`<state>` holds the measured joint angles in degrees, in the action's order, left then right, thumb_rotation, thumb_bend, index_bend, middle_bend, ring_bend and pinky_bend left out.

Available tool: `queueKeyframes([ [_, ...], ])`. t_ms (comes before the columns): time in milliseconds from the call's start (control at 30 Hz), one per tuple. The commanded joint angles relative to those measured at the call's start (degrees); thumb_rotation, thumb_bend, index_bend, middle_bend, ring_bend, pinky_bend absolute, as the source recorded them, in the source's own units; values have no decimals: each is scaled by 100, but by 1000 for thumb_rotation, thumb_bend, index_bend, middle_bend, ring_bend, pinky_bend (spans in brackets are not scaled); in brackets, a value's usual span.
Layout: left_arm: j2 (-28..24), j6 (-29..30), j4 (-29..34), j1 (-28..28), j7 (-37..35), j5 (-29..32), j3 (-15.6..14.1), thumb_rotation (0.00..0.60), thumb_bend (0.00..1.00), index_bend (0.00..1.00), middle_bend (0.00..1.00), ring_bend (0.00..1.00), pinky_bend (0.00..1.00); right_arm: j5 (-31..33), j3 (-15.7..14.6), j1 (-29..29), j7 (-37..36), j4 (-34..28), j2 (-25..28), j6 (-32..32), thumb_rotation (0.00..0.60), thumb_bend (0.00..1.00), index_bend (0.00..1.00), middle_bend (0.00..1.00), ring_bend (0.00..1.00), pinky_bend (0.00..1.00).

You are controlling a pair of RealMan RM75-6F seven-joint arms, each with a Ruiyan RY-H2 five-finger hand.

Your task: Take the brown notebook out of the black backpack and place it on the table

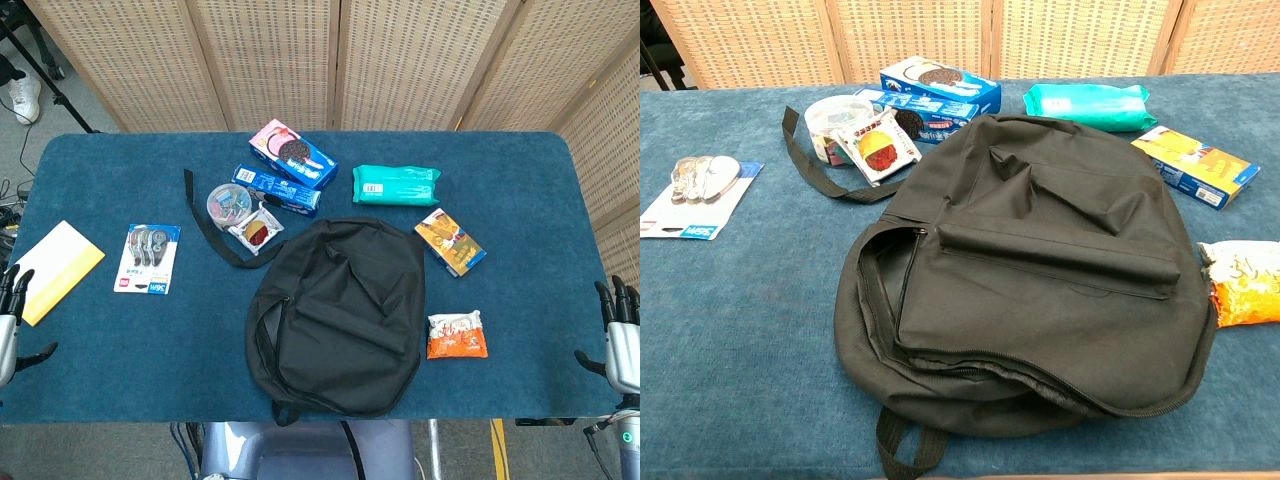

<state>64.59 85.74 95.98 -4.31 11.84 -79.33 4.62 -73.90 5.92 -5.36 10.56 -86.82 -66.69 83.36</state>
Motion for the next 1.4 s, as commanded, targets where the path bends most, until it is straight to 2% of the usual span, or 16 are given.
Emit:
queueKeyframes([
  [33,-5,3,-7,0,-19,-20,-7,600,0,0,0,0,0,-66,-31,0,-4,-39,29,-19,600,0,34,0,0,0],
  [267,-15,28,-9,8,-68,-64,-16,600,0,0,0,0,0,-552,-183,-23,-322,-197,134,-26,600,0,34,0,0,0],
  [433,0,-1,-27,2,-48,-47,-23,600,0,0,0,0,0,-1583,-641,-226,-1485,-522,274,-397,600,0,34,0,0,0],
  [667,-5,-6,-27,-4,-83,-13,4,600,0,0,0,0,0,-2963,-1157,-688,-1828,-246,-13,-711,600,0,80,0,0,0],
  [933,22,-103,-86,-43,-47,73,18,600,0,0,0,0,0,-4075,-1507,-1341,-2086,-183,-325,-1069,600,0,80,0,0,0],
  [1133,47,-131,-90,-60,-5,78,7,600,0,0,0,0,0,-4242,-1476,-1718,-1969,-154,-623,-1425,600,0,89,10,0,0],
  [1400,54,-166,-131,-78,-40,89,9,600,0,0,0,0,0,-3871,-1357,-1853,-1830,-78,-1110,-1618,600,0,114,41,17,0],
])
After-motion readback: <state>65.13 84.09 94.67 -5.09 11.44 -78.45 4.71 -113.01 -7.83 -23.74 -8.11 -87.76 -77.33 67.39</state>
